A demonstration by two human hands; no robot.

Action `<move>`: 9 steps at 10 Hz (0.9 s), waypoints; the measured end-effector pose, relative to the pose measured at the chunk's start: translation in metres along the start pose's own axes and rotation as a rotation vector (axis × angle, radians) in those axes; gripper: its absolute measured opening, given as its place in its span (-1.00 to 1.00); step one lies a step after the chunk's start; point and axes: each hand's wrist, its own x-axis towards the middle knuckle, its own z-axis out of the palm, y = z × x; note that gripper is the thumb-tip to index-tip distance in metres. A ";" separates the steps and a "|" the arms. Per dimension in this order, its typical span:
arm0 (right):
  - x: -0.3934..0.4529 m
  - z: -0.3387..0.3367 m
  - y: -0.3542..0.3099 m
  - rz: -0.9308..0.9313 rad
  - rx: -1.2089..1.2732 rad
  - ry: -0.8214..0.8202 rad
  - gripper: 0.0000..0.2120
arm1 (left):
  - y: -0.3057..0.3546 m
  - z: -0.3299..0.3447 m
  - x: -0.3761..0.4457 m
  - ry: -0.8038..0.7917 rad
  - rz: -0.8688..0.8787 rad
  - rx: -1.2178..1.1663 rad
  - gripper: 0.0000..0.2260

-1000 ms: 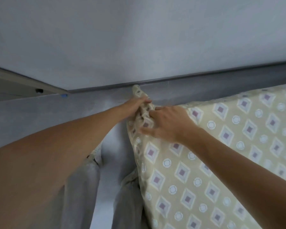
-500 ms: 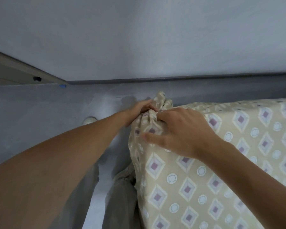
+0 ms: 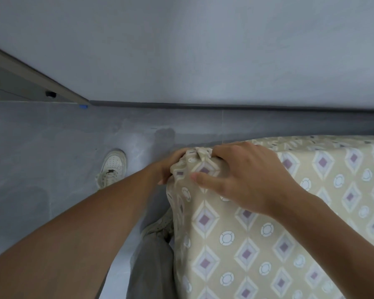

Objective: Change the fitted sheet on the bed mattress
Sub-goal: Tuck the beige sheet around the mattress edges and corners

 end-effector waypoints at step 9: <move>0.056 0.055 0.049 -0.035 0.020 -0.079 -0.47 | 0.035 -0.018 -0.005 0.417 0.592 0.559 -0.73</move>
